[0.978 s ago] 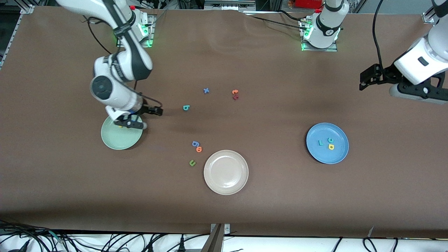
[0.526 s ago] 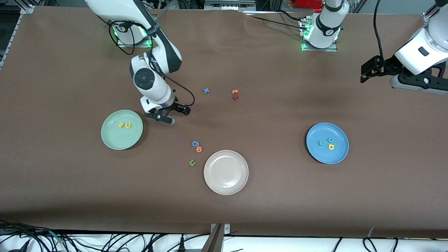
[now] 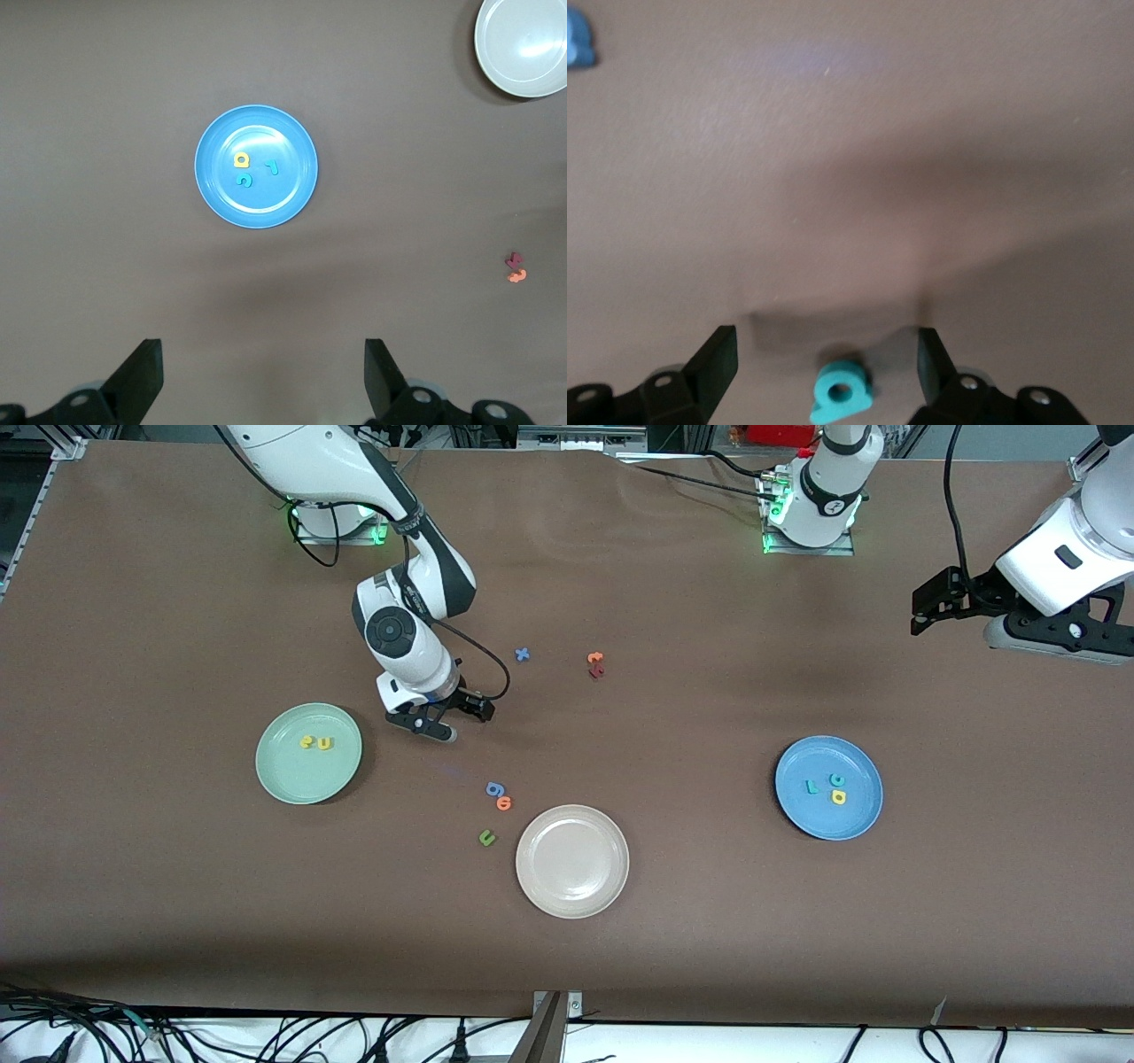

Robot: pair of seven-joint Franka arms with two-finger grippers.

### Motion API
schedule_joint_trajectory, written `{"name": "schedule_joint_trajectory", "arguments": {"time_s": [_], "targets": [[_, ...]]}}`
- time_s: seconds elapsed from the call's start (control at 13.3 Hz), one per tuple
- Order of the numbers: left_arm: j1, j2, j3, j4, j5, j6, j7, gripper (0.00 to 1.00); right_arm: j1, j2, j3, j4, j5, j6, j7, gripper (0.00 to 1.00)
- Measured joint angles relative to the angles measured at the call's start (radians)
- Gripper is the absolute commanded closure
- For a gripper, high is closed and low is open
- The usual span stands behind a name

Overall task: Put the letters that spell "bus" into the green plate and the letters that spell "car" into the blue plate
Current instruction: 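Carry the teal letter into the green plate and open the right gripper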

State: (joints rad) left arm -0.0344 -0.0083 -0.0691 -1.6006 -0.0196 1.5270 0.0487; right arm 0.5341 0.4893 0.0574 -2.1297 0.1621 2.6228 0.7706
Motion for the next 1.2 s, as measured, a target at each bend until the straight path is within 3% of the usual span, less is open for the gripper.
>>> {"name": "schedule_joint_trajectory", "arguments": {"time_s": [0.45,0.68,0.98,1.2], "targets": [[0.003,0.0,-0.005,0.0,0.0,-0.006,0.0,0.0,0.013,0.0,0.025,-0.033,-0.002,0.0,-0.085,0.11],[0.003,0.0,-0.01,0.0,0.0,-0.008,-0.001,0.0,0.013,0.0,0.025,-0.034,-0.002,0.0,-0.094,0.37],[0.003,0.0,-0.01,0.0,0.0,-0.009,-0.002,0.0,0.013,-0.008,0.024,-0.035,-0.002,0.0,-0.099,0.81],[0.005,0.0,-0.009,0.0,0.0,-0.009,-0.002,0.0,0.013,-0.013,0.024,-0.035,-0.002,-0.001,-0.1,0.99]]}}
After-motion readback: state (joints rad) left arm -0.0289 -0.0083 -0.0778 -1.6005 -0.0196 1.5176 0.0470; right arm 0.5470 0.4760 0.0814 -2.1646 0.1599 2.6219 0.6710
